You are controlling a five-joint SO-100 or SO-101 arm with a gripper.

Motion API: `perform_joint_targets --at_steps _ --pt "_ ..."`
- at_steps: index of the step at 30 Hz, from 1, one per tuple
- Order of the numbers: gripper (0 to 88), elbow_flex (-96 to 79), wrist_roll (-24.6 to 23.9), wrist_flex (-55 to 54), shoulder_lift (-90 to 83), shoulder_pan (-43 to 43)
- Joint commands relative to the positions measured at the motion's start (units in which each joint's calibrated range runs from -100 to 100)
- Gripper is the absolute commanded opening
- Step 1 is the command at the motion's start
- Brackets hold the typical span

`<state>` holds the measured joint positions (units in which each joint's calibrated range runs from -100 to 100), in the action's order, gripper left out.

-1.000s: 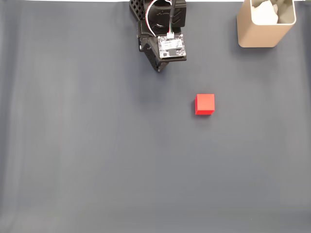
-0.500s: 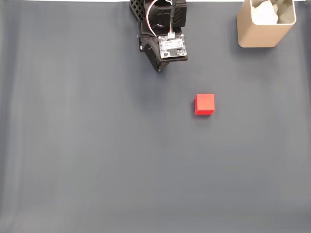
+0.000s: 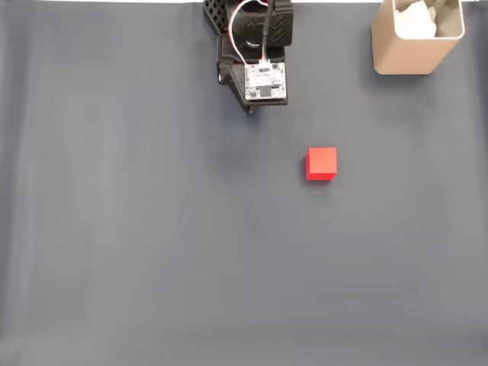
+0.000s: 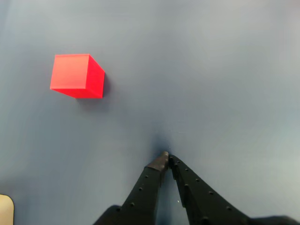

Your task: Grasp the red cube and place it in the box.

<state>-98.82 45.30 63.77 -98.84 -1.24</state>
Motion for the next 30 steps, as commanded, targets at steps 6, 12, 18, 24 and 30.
perform_joint_targets --at_steps 6,12,18,24,30 --pt "0.2 11.03 -0.54 -7.02 9.49 -0.29" --pt "0.2 21.88 -1.07 -7.51 19.61 -0.36" --pt "0.2 32.45 -0.29 -4.31 28.18 -1.07" --pt "0.2 42.85 0.44 2.66 36.40 -3.13" --pt "0.2 51.78 0.83 7.18 42.63 -6.61"
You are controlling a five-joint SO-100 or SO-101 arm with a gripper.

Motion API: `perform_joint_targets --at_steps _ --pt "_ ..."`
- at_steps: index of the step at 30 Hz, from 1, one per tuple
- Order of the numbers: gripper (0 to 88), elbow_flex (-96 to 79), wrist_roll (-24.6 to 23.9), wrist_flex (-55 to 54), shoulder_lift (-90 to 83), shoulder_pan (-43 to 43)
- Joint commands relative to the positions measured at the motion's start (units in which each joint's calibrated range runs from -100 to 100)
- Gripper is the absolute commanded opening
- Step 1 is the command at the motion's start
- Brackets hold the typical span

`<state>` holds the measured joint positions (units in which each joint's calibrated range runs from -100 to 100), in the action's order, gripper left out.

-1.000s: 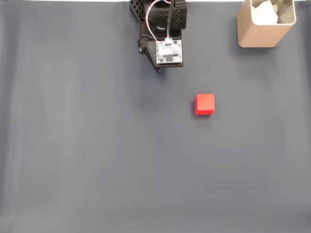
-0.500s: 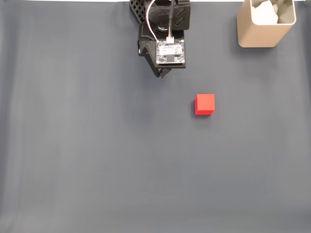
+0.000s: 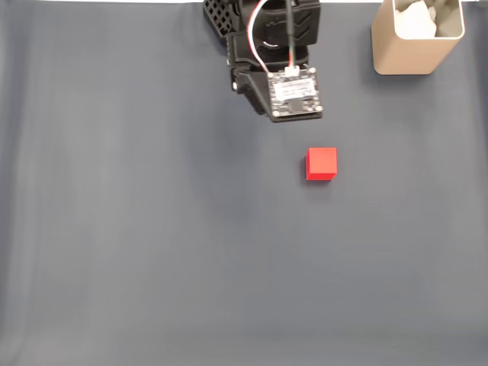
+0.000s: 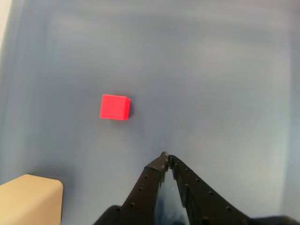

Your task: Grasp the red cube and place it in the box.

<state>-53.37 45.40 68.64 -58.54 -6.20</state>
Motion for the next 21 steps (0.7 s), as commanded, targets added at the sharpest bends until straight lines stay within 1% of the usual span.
perform_joint_targets --at_steps 1,15,21 --pt "0.2 7.61 0.78 2.96 3.11 -2.35" --pt "0.2 21.10 -0.15 6.98 11.24 -11.51" --pt "0.2 23.11 -2.10 2.14 13.49 -14.14"
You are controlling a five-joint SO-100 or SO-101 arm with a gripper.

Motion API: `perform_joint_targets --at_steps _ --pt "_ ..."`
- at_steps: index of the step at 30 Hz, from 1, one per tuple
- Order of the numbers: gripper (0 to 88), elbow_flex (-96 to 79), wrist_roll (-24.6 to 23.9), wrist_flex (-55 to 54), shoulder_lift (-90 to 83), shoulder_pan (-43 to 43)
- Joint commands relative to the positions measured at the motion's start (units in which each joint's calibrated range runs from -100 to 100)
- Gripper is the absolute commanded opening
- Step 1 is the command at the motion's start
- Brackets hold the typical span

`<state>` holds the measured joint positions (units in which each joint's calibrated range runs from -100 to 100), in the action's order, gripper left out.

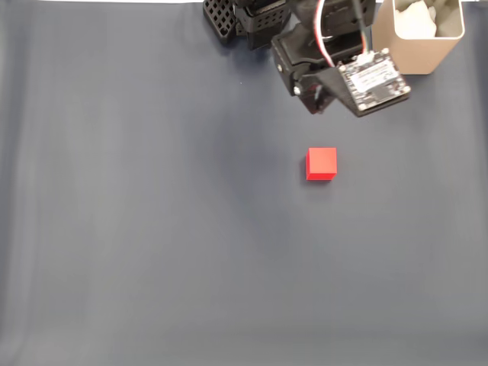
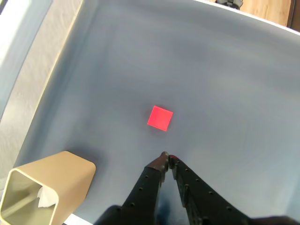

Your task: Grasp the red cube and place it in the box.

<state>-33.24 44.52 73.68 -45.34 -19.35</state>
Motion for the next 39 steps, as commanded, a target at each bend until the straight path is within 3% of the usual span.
perform_joint_targets --at_steps 1,19,26,39 --pt "0.2 2.98 -1.56 -4.37 0.47 -1.34" --pt "4.6 0.88 -4.00 -12.01 7.57 -2.98" --pt "15.0 0.97 -7.67 -12.99 9.82 -1.63" --pt "31.1 -3.13 -7.18 -16.52 10.07 3.84"
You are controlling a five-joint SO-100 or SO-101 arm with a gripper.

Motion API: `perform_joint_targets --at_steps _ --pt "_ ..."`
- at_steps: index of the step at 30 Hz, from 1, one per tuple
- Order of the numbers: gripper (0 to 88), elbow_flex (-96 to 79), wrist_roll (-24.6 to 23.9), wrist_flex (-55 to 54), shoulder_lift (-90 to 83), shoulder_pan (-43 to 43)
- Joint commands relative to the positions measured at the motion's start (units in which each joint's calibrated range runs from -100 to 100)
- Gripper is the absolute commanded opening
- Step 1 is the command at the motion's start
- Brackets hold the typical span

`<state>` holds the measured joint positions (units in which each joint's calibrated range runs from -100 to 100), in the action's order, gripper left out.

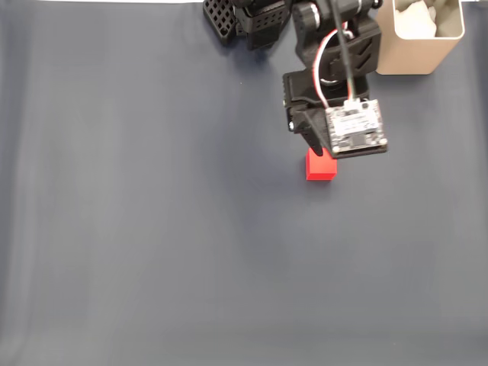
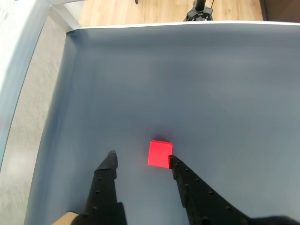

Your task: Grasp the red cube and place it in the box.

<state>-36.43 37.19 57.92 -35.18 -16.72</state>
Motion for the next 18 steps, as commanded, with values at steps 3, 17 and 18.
perform_joint_targets --at_steps 3,17,18 --pt "33.2 -1.67 0.68 -1.50 -0.61 2.13" --pt "39.4 -11.15 1.71 -6.18 -3.90 4.40" --pt "39.6 -11.43 1.76 -6.75 -3.81 4.26"
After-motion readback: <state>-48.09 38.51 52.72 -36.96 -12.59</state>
